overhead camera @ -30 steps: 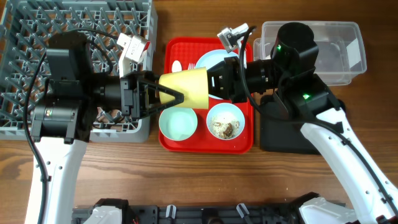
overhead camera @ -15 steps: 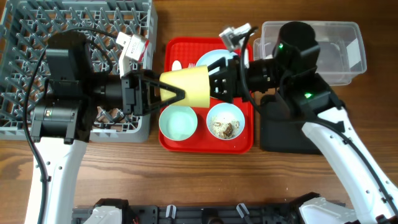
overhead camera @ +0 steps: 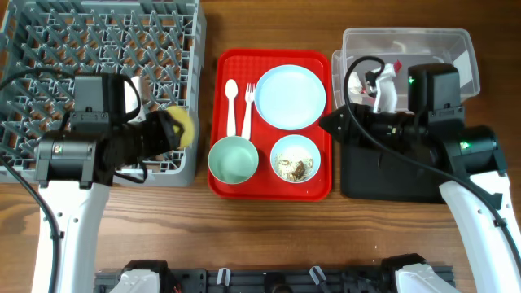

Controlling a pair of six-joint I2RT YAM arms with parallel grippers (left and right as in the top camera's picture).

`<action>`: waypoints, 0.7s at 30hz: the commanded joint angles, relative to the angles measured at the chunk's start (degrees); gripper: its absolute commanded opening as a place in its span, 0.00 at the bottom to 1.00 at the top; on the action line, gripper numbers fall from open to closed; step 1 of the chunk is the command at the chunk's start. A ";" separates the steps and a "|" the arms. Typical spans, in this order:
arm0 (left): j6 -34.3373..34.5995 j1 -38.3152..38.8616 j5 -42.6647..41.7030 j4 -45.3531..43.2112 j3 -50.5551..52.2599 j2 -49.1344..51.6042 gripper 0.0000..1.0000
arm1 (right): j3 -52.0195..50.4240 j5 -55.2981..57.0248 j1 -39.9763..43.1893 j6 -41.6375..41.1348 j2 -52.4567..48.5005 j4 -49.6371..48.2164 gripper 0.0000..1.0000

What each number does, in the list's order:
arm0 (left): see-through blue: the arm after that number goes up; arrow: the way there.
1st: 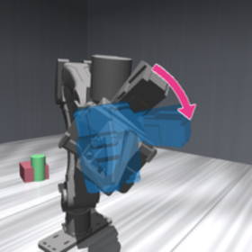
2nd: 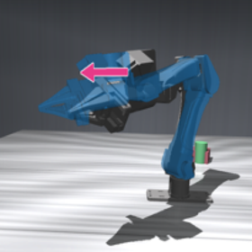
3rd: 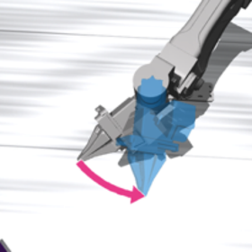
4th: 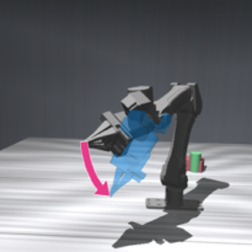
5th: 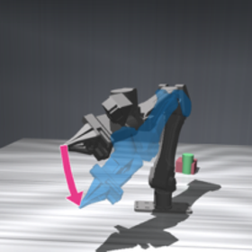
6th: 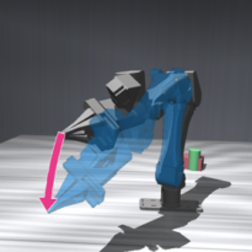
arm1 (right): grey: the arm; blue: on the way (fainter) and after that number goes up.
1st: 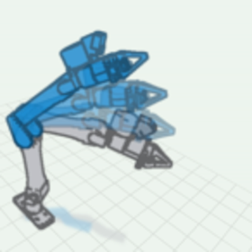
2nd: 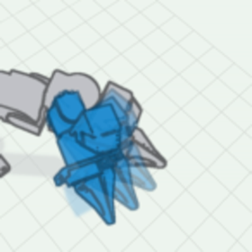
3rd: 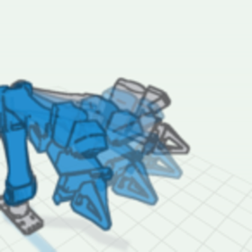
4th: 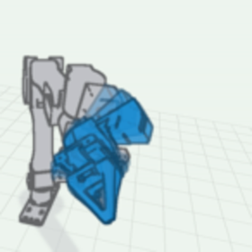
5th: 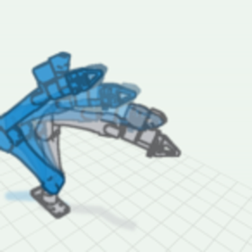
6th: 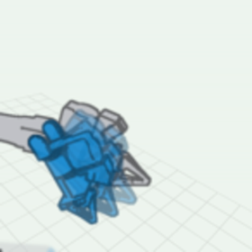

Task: Sort waste into correct bins and load items into the dishwasher rack
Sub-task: 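Place the yellow cup into the rack with the left gripper, then grasp the blue bowl of food scraps with the right gripper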

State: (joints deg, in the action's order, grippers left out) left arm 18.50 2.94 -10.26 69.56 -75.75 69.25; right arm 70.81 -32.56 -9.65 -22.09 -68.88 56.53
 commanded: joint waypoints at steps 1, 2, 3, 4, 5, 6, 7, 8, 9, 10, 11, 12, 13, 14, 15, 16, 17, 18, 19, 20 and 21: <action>4.63 -0.17 15.21 -0.35 4.83 2.80 0.53 | 0.09 8.22 0.13 3.04 -0.17 2.32 0.58; 5.01 -0.17 16.63 -1.46 6.38 3.82 0.53 | 0.09 8.20 0.13 3.04 -0.15 2.80 0.59; 5.49 -0.17 17.81 -2.38 7.58 4.87 0.52 | 0.09 8.22 0.13 3.06 -0.15 3.41 0.59; 6.27 -0.17 18.84 -3.74 8.81 6.40 0.52 | 0.09 8.20 0.13 3.32 -0.17 4.17 0.59; 6.27 -0.17 18.71 -5.35 9.68 8.04 0.52 | 0.09 8.20 0.13 3.98 -0.17 4.74 0.59; 6.27 -0.17 18.67 -6.29 10.05 9.75 0.52 | 0.09 8.24 0.13 4.24 -0.17 5.18 0.59; 6.43 -0.17 18.27 -6.51 10.05 11.56 0.52 | 0.09 8.24 0.13 4.39 -0.17 5.49 0.59; 6.43 -0.17 17.51 -6.54 10.05 12.74 0.52 | 0.09 8.24 0.13 4.68 -0.17 5.68 0.59; 6.43 -0.17 16.87 -6.64 10.05 13.73 0.52 | 0.09 8.22 0.13 5.44 -0.17 5.79 0.59; 6.40 -0.17 16.41 -7.34 10.08 15.15 0.54 | 0.09 8.22 0.13 5.60 -0.17 6.16 0.60; 6.43 -0.17 16.26 -7.87 10.08 15.80 0.61 | 0.09 8.22 0.13 5.62 -0.17 6.36 0.60; 6.40 -0.17 15.76 -8.24 10.08 16.24 0.76 | 0.09 8.24 0.13 5.64 -0.17 6.40 0.61; 6.40 -0.20 14.97 -8.59 10.05 16.35 0.87 | 0.09 8.22 0.13 5.62 -0.17 6.54 0.62; 6.38 -0.20 14.47 -8.31 9.53 16.09 0.96 | 0.09 8.22 0.13 5.70 -0.17 6.60 0.63; 6.34 -0.24 13.57 -7.08 8.02 15.67 1.00 | 0.09 8.17 0.13 6.80 -0.17 6.58 0.63; 5.70 -0.24 12.15 -5.40 5.68 15.15 1.00 | 0.09 8.20 0.07 7.78 -0.17 6.62 0.64; 5.70 -0.24 10.99 -2.84 2.19 14.53 1.00 | 0.09 8.17 -0.26 8.61 -0.17 6.78 0.65; 5.68 -0.24 10.12 -0.96 -0.44 14.12 1.00 | 0.09 8.20 -0.87 8.90 -0.17 6.91 0.66; 5.33 -0.22 8.33 2.43 -5.05 13.49 1.00 | 0.09 8.24 -2.10 9.14 -0.17 6.93 0.65; 4.09 -0.22 5.90 4.85 -8.66 12.98 1.00 | 0.04 8.26 -3.45 9.46 -0.33 6.88 0.63; 3.58 -0.22 3.61 6.71 -11.43 12.50 1.00 | -0.04 8.48 -5.22 9.44 -0.68 6.78 0.59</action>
State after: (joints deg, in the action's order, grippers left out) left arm 24.34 2.94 0.69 71.29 -77.69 84.93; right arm 70.78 -24.95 -11.70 -14.57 -68.93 63.37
